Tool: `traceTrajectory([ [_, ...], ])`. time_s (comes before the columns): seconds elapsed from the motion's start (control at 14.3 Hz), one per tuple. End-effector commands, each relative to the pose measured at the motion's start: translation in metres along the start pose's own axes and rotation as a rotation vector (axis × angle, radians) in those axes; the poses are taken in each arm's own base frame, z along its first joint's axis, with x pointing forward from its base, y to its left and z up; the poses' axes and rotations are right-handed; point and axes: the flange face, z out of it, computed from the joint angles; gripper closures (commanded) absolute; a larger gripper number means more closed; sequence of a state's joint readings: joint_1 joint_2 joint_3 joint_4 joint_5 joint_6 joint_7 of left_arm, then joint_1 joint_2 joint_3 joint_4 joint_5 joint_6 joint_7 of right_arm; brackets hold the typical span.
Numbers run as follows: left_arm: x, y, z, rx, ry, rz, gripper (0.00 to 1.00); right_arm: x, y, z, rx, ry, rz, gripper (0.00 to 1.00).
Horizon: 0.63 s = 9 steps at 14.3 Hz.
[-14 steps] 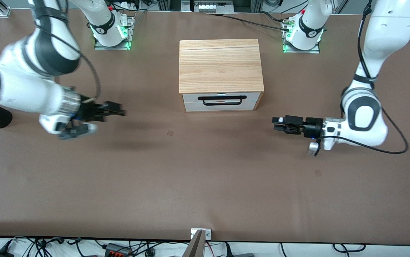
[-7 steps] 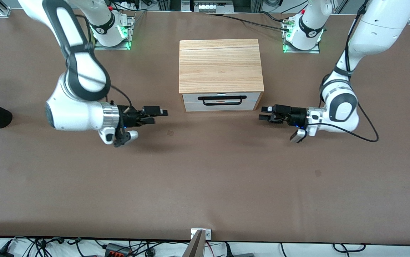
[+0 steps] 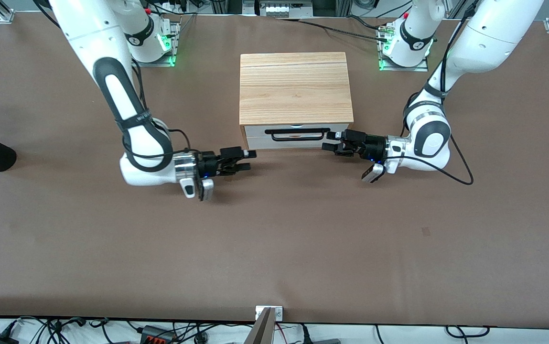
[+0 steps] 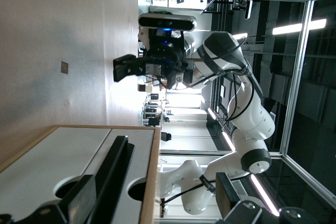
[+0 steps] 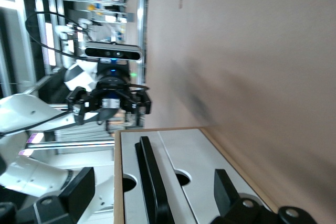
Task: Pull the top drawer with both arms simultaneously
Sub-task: 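Move the left gripper toward the drawer handle while the right gripper approaches too, then close the left gripper on the handle while the right gripper grips it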
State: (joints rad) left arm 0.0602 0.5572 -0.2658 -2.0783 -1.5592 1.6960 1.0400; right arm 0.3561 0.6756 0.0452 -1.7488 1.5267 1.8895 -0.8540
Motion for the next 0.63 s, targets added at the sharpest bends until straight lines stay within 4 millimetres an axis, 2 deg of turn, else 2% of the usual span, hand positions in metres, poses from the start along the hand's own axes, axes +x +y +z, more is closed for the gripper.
traceTrajectory([
  [0.0,-0.011,-0.038,0.0,-0.023,0.029,0.066,0.0,-0.022,0.007,0.026,0.063,0.007,0.008,0.0],
  [0.14,-0.013,-0.04,0.002,-0.023,0.026,0.069,0.0,-0.037,0.009,0.052,0.126,0.002,0.055,0.0],
  [0.28,-0.015,-0.041,0.003,-0.024,0.023,0.068,0.04,-0.047,0.006,0.068,0.177,-0.004,0.068,0.0],
  [0.35,-0.021,-0.045,0.004,-0.023,0.021,0.054,0.08,-0.049,0.007,0.07,0.182,-0.009,0.072,0.0],
  [0.56,-0.028,-0.046,0.009,-0.045,0.015,0.067,0.29,-0.057,0.017,0.076,0.195,-0.029,0.094,0.0],
])
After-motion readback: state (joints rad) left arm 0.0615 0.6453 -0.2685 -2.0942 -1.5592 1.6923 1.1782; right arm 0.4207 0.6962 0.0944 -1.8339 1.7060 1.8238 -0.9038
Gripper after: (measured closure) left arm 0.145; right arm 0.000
